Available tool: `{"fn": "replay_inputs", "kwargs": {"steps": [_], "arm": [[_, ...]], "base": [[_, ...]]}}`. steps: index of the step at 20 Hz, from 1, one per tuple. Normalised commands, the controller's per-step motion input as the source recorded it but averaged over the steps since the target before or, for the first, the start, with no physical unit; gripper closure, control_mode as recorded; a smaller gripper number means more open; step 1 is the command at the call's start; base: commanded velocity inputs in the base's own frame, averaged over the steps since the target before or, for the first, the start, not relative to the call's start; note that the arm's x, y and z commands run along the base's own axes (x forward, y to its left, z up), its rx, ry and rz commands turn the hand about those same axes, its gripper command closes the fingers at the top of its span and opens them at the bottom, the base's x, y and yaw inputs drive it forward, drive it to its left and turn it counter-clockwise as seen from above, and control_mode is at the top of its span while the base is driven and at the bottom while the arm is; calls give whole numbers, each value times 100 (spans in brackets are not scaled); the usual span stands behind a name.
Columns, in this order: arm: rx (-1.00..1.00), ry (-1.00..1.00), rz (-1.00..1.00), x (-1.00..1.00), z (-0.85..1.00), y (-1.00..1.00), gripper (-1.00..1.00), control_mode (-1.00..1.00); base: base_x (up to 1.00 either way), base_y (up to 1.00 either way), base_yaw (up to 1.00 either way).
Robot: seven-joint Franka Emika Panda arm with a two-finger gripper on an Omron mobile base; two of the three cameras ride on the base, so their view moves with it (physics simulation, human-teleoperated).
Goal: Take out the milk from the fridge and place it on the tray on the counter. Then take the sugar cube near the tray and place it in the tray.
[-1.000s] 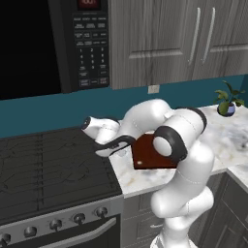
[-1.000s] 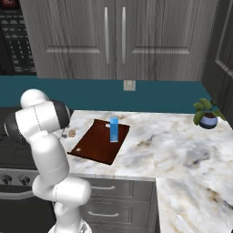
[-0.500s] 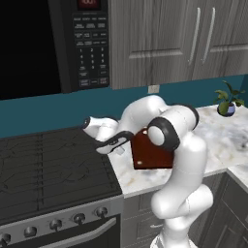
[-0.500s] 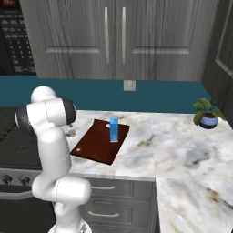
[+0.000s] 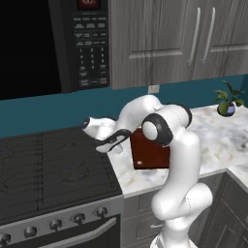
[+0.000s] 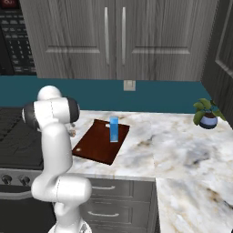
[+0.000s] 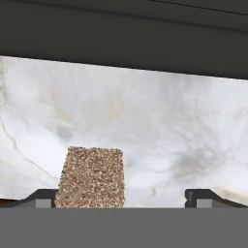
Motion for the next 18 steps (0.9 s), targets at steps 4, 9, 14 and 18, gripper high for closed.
{"fn": "replay_inputs", "kwargs": {"steps": [4,9,14,18], "arm": [[0,0,0,0,-24,6,-100,-100],[0,0,0,0,-16,8,-100,-100],[0,0,0,0,-16,0,100,-100],[0,0,0,0,-17,0,100,-100]], "base": [[0,0,0],[0,0,0],[0,0,0],[0,0,0]]}}
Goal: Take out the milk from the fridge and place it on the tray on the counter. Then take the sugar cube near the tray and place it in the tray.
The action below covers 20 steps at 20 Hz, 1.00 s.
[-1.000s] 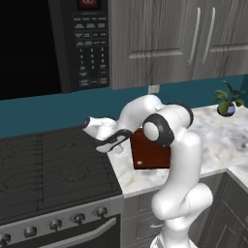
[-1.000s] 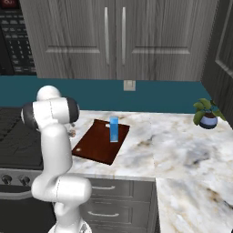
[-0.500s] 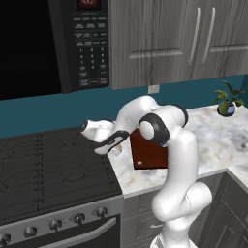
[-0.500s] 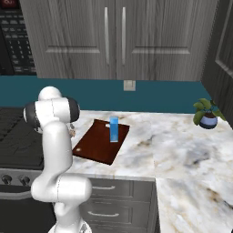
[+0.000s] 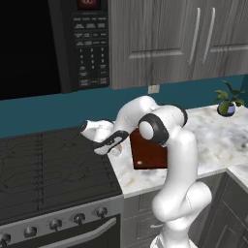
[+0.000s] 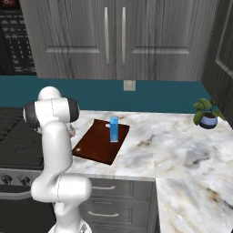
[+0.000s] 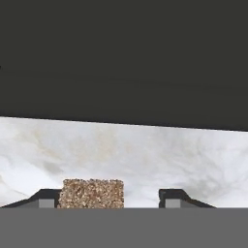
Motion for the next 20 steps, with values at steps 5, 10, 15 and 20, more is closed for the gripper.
{"fn": "replay_inputs", "kwargs": {"steps": [5,10,15,20], "arm": [[0,-1,0,0,-18,0,100,-100],[0,-8,-1,-20,-12,0,100,-100],[0,-35,-7,-98,51,-6,100,-100],[5,-11,-7,-77,60,-28,100,-100]], "base": [[0,0,0],[0,0,0],[0,0,0],[0,0,0]]}}
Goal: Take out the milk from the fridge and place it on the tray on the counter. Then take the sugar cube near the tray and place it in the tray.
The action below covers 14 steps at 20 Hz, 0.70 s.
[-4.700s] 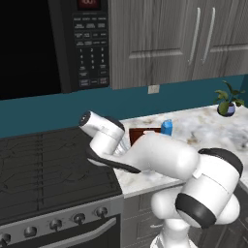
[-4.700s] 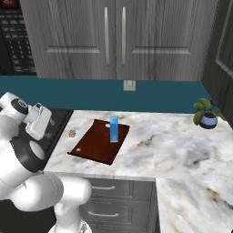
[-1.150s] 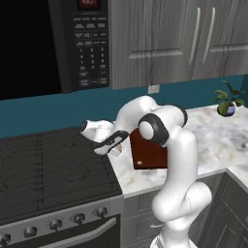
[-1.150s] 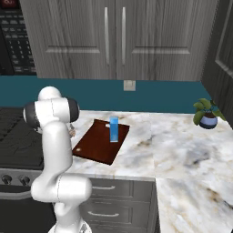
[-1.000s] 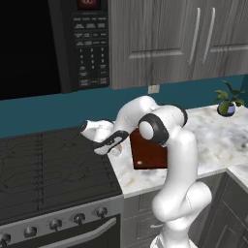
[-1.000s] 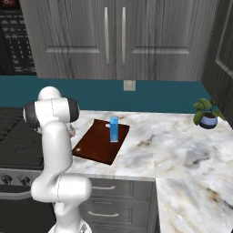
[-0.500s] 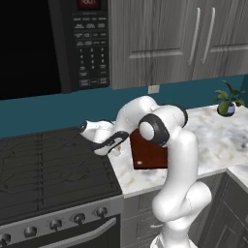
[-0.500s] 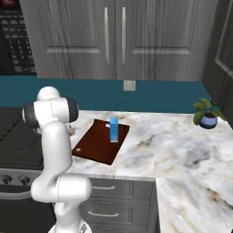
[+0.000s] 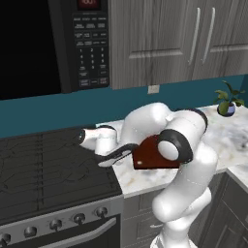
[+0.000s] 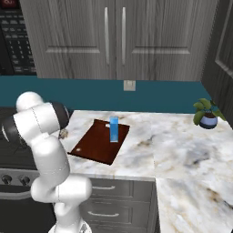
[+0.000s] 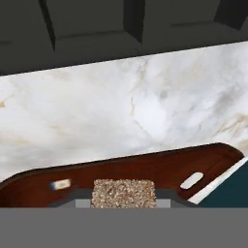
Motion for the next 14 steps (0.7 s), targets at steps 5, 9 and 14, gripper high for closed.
{"fn": "replay_inputs", "kwargs": {"steps": [5,9,14], "arm": [[8,0,-7,-50,53,-50,100,-100],[4,0,-6,-32,28,-65,100,-100],[4,6,0,-2,13,-44,100,-100]], "base": [[0,0,0],[0,0,0],[0,0,0]]}}
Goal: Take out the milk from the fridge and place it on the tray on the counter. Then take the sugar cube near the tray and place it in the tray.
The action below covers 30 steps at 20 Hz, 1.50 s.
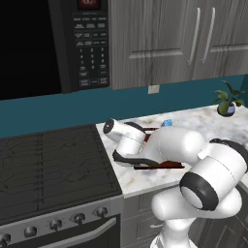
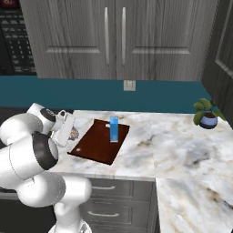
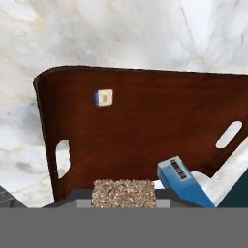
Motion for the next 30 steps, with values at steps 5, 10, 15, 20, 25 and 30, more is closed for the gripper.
{"fn": "replay_inputs", "kwargs": {"steps": [5,10,15,20,25,30], "arm": [[1,14,1,10,-2,-21,100,-100],[0,15,1,5,-14,-28,100,-100],[0,4,1,16,-21,-9,100,-100],[0,1,2,27,-29,-2,100,-100],[0,0,2,33,-31,0,100,-100],[0,6,0,35,-32,0,100,-100]], "base": [[0,0,0],[0,0,0],[0,0,0],[0,0,0],[0,0,0],[0,0,0]]}}
